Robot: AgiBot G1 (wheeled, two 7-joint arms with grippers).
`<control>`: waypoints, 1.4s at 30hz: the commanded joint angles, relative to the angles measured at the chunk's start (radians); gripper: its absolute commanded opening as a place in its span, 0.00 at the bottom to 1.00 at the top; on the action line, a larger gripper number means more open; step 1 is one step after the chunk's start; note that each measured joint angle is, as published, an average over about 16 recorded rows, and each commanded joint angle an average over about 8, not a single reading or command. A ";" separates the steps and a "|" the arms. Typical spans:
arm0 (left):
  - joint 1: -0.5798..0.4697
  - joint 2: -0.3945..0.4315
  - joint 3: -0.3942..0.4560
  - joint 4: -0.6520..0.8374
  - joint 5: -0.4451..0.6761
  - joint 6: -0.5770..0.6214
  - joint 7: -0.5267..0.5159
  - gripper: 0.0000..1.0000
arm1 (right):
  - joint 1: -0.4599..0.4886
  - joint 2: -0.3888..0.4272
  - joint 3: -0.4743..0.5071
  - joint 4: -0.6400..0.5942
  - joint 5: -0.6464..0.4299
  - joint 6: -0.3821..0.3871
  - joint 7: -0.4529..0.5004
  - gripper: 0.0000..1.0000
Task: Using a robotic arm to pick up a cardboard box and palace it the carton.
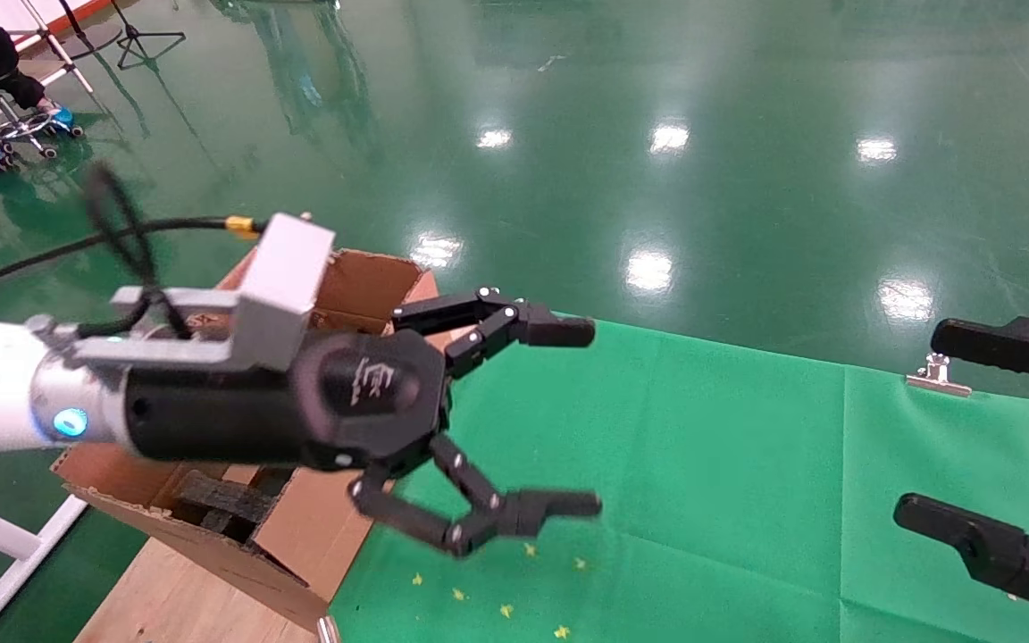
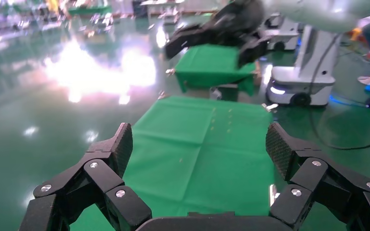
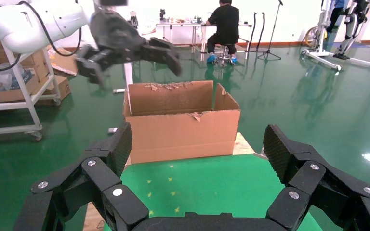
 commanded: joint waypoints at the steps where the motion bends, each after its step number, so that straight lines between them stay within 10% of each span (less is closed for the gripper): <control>1: 0.027 0.000 -0.028 -0.032 -0.022 0.005 0.013 1.00 | 0.000 0.000 0.000 0.000 0.000 0.000 0.000 1.00; 42: 0.043 -0.001 -0.044 -0.050 -0.034 0.008 0.021 1.00 | 0.000 0.000 0.000 0.000 0.000 0.000 0.000 1.00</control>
